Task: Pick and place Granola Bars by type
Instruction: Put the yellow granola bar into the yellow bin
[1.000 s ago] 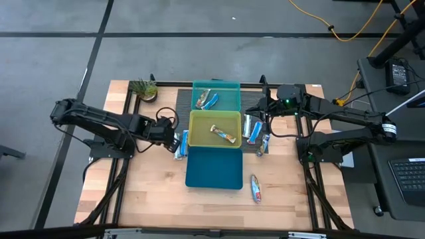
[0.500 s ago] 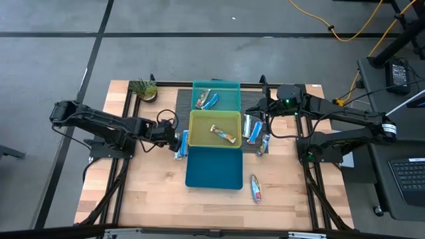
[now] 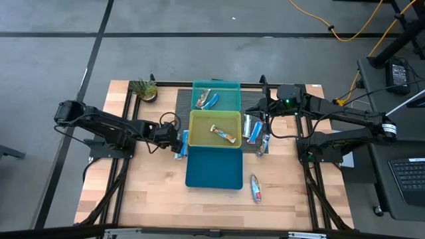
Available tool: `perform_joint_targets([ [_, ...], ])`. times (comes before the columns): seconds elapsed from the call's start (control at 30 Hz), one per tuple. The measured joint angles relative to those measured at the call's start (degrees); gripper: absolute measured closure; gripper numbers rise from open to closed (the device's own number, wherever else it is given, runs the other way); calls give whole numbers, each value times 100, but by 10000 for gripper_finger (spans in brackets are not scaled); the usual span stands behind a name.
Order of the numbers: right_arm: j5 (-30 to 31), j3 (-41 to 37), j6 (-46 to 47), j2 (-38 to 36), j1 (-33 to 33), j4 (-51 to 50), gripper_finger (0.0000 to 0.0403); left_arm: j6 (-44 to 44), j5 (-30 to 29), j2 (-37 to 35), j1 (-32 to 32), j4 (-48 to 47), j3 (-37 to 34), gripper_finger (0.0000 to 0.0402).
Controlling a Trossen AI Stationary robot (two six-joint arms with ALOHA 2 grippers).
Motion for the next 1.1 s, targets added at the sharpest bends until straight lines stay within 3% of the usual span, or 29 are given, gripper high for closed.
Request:
perform_joint_targets([
  [0.23, -2, 0, 18, -2, -1, 2, 359, 21, 13, 605, 41, 224, 24, 134],
  [0.5, -4, 0, 18, -2, 0, 0, 359, -5, 4, 629, 41, 261, 17, 148],
  [0.93, -4, 0, 15, -2, 1, 0, 359, -225, -2, 659, 30, 199, 129, 332],
  [1.1, -4, 0, 16, -2, 0, 0, 359, -146, -25, 653, 30, -25, 297, 376],
])
